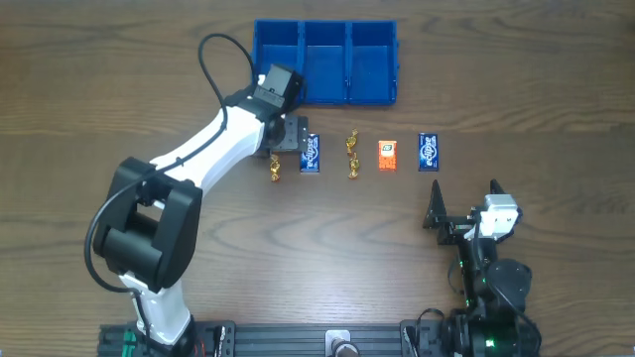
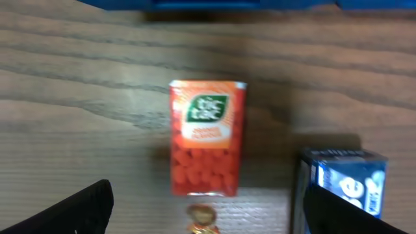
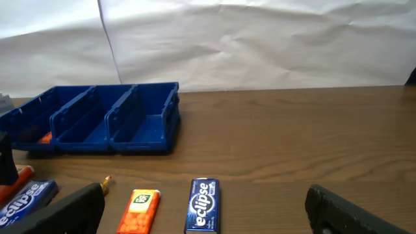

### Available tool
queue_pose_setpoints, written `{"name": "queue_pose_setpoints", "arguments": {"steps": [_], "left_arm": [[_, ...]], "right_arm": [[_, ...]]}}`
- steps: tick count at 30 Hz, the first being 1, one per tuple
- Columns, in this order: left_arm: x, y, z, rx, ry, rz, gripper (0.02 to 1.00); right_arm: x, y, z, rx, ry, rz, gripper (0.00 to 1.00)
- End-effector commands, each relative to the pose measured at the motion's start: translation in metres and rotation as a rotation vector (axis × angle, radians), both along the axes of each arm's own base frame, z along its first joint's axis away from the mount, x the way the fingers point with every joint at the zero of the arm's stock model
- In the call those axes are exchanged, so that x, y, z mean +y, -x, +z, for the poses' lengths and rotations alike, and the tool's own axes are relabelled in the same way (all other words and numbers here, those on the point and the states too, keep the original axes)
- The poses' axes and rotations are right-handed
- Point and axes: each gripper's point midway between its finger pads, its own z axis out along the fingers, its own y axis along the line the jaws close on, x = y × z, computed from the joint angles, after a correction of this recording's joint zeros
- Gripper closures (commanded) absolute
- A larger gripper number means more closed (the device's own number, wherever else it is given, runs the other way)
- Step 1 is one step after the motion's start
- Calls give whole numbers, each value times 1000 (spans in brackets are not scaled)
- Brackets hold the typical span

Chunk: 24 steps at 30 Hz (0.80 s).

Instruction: Sort Candies Into Trays

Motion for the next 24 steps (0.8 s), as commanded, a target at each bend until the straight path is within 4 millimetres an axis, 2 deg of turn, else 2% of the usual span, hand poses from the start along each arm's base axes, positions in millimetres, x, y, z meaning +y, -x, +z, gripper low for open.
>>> {"name": "queue_pose_setpoints", "arguments": {"steps": [1,13,20,24], "left_arm": [[12,-5,-4,10,5,25,95],[7,-12,-26,15,17,12,95],[8,-13,-28,16,8,1,194],[8,-12,-30,20,2,-12,200]], "right_arm": [[1,0,-1,-1,12,4,3],[1,0,-1,-1,12,4,3],[1,0,-1,-1,12,4,3],[1,0,-1,-1,12,4,3]]}}
